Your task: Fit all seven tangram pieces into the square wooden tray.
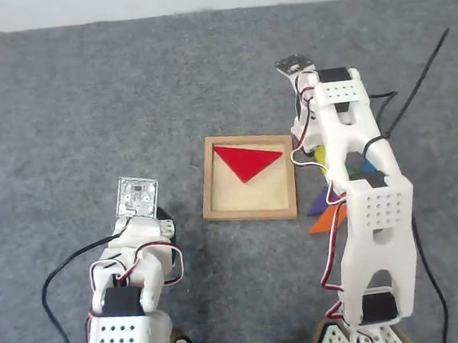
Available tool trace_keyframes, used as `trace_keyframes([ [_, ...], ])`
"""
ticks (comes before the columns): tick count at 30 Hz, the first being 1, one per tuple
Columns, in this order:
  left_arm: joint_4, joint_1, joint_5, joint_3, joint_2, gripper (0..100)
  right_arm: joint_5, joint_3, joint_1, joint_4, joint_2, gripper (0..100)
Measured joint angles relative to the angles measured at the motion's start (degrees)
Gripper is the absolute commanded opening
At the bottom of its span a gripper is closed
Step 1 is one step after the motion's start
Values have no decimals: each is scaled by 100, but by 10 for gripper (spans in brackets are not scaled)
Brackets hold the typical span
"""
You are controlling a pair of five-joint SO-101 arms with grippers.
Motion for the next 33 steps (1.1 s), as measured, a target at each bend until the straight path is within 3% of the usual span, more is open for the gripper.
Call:
trace_keyframes([
  [6, 0, 0, 0, 0, 0, 15, -167, -114, 62, 35, 0, 207],
  [12, 0, 0, 0, 0, 0, 15, -378, -35, 53, 220, -70, 367],
  [20, 0, 0, 0, 0, 0, 15, -985, -26, 325, 519, -352, 330],
  [29, 0, 0, 0, 0, 0, 15, -985, -229, 334, 431, 185, 326],
  [33, 0, 0, 0, 0, 0, 15, -967, -536, 334, 615, 369, 234],
])
